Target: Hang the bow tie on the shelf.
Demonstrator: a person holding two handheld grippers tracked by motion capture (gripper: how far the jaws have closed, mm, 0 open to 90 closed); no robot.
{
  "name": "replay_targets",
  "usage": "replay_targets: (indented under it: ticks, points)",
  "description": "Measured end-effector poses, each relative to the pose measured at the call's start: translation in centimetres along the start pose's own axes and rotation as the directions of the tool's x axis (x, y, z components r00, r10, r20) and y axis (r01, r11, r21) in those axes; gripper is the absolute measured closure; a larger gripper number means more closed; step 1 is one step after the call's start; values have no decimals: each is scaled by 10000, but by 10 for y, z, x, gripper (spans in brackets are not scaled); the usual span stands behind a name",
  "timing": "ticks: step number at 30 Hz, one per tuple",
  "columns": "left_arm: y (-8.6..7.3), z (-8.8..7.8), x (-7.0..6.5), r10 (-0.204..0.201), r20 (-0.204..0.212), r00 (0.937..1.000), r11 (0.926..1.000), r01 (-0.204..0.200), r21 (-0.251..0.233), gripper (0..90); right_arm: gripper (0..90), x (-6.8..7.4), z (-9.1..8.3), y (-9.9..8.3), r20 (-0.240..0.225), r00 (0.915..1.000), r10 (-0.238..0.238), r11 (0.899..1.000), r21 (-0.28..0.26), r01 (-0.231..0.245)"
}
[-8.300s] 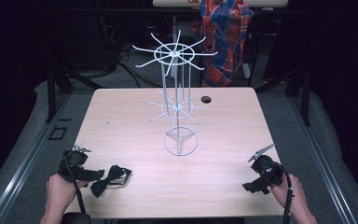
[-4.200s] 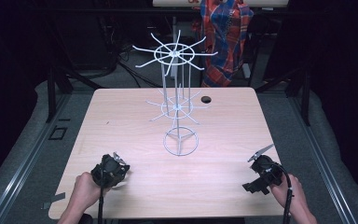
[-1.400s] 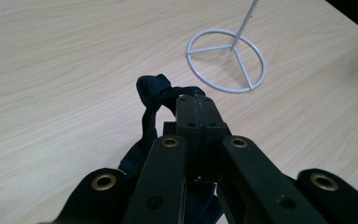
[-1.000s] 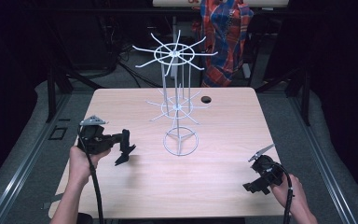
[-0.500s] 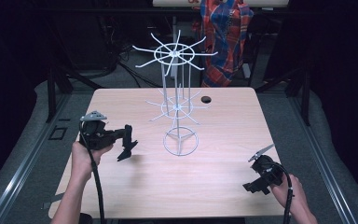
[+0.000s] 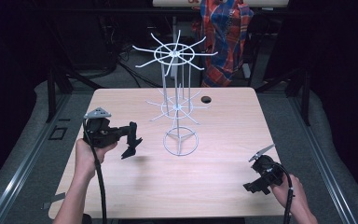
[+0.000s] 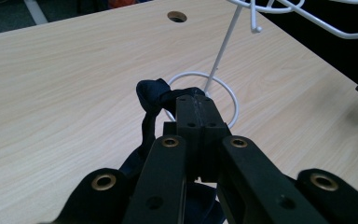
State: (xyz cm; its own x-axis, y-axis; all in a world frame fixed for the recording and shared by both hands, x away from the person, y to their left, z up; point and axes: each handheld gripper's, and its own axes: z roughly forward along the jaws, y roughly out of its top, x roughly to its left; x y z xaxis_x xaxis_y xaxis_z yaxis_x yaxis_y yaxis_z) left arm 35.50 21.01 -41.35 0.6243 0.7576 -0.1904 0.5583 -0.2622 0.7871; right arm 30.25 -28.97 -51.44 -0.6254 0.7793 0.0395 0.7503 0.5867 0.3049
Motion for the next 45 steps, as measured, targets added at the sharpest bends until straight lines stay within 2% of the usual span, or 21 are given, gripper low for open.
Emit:
replay_targets:
  ticks: [19,45]
  points:
    - [22,1,-16,383,110,9992,9989,-380,-259,900,156,-1,-1,0,-14,10000,-62,10000,75,62]
    - [40,6,-35,876,266,9958,9956,-867,-348,900,156,-1,-1,-1,9,10000,3,10000,31,-3]
